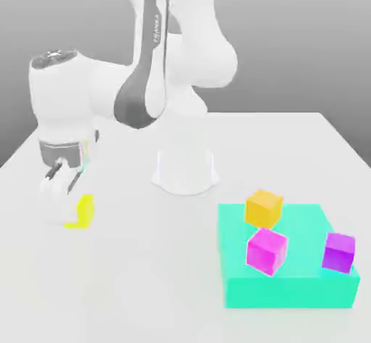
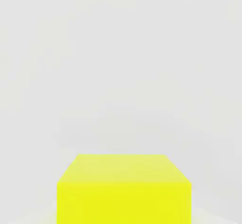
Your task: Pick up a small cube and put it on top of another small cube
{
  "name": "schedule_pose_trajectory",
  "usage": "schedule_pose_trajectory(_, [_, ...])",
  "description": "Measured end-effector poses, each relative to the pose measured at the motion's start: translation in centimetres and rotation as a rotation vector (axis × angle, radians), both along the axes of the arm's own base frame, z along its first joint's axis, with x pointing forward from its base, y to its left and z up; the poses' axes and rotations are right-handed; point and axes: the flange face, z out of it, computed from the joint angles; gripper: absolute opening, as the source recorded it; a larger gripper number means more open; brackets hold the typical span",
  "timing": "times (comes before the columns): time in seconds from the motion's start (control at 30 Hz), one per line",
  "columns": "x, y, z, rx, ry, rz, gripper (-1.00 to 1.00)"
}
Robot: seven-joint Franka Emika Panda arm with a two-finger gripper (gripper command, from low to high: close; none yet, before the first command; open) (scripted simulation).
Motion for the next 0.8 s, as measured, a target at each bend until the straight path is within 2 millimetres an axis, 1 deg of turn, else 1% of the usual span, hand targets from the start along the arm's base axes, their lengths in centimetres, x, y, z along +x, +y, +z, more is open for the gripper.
schedule_pose_trajectory(0.1, [1.3,4.5,1.6,-0.004,-0.001,-0.052,-1.00])
schedule_pose_trajectory(0.17, [1.7,7.7,2.6,-0.006,-0.003,-0.086,-1.00])
schedule_pose_trajectory(0.23, [1.9,10.9,3.5,-0.007,-0.005,-0.119,-1.00])
schedule_pose_trajectory(0.33, [1.5,15.6,4.7,-0.006,-0.009,-0.168,-1.00])
schedule_pose_trajectory(0.4, [0.9,18.7,5.4,-0.005,-0.011,-0.200,-1.00])
schedule_pose_trajectory(0.5, [-0.6,23.2,6.3,0.000,-0.015,-0.247,-1.00])
schedule_pose_trajectory(0.67, [-4.4,30.0,7.6,0.013,-0.017,-0.322,-1.00])
schedule_pose_trajectory(0.7, [-5.0,30.9,7.5,0.014,-0.017,-0.332,-1.00])
schedule_pose_trajectory(0.73, [-5.2,31.3,6.8,0.014,-0.017,-0.337,-1.00])
schedule_pose_trajectory(0.8, [-5.3,31.6,5.1,0.013,-0.016,-0.340,-1.00])
